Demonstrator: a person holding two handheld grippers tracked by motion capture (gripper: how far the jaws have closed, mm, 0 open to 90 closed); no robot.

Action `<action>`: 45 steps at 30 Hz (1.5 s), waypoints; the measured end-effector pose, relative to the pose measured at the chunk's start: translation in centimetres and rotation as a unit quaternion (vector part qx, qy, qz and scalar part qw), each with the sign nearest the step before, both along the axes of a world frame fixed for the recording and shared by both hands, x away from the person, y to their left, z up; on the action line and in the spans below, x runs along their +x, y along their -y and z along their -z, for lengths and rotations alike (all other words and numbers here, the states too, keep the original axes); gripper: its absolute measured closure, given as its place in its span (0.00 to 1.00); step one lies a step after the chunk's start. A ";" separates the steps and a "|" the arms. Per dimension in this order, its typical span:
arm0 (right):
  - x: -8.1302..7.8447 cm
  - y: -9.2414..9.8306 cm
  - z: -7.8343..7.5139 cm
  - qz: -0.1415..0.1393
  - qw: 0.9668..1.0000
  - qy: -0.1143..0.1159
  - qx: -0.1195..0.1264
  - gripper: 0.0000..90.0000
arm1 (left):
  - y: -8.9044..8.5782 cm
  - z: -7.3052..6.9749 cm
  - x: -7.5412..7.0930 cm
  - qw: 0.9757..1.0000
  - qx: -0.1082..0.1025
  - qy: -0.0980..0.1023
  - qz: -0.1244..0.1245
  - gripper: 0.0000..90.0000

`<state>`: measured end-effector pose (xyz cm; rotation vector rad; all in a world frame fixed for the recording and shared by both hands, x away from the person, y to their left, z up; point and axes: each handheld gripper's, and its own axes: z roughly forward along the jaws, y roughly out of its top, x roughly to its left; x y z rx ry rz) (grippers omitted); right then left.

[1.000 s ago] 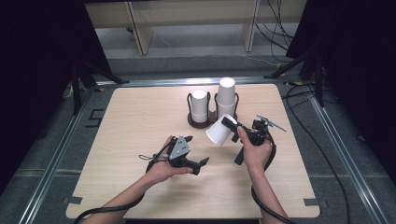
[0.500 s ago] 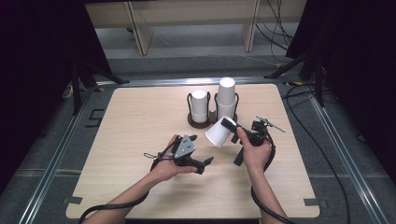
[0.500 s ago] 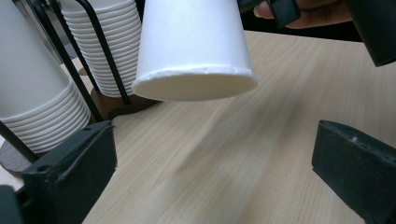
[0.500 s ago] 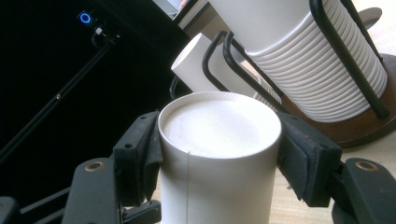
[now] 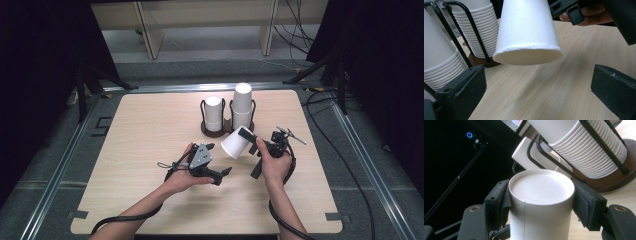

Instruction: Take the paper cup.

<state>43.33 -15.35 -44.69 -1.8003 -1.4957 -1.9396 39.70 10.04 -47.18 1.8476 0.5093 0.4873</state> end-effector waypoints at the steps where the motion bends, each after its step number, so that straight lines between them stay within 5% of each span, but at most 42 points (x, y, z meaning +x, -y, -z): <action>1: 0.0 0.0 0.0 -0.001 1.000 0.005 -0.001 0.39 | 0.0 0.0 0.0 1.000 0.003 0.001 0.000 0.00; 23: -0.2 0.2 0.0 -0.002 0.999 -0.030 0.030 0.39 | 0.8 -0.1 0.6 1.000 -0.005 0.025 0.010 0.00; 26: -0.2 0.2 0.2 -0.006 1.000 -0.018 0.022 0.39 | 0.8 0.0 0.8 1.000 -0.005 0.023 0.007 0.00; 45: -0.4 -0.2 0.2 -0.012 0.998 -0.037 0.041 0.39 | 1.5 0.3 1.7 1.000 -0.015 0.018 0.002 0.00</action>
